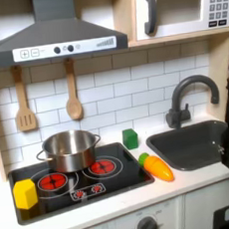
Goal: Push button
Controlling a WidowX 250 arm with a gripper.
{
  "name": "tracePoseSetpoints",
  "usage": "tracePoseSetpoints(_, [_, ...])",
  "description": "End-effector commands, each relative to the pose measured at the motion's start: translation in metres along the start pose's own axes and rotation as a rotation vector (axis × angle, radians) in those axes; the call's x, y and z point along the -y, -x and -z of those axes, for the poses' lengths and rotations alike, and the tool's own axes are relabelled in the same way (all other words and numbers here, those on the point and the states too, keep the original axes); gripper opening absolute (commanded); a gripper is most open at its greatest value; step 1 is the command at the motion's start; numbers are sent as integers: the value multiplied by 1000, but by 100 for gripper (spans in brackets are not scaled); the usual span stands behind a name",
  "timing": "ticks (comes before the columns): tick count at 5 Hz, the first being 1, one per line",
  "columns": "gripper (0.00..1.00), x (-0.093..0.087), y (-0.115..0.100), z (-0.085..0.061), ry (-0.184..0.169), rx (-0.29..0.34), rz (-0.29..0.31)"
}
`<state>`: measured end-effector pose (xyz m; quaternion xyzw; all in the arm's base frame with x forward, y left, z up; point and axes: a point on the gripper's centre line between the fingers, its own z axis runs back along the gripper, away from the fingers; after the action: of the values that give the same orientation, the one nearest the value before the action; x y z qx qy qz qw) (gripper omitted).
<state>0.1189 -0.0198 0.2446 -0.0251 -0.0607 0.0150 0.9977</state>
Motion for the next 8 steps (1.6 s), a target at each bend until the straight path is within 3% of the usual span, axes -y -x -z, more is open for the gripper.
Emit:
tracePoseSetpoints(1, [100, 0, 0, 0, 0, 0, 0])
tracePoseSetpoints(2, [100, -10, -10, 6, 12, 1, -26])
tracePoseSetpoints(3, [100, -18, -19, 7, -11, 12, -52])
tracePoseSetpoints(6, [100, -38, -48, 17, -40, 56, -90])
tracePoseSetpoints(8, [100, -47, -73, 15, -50, 101, -92])
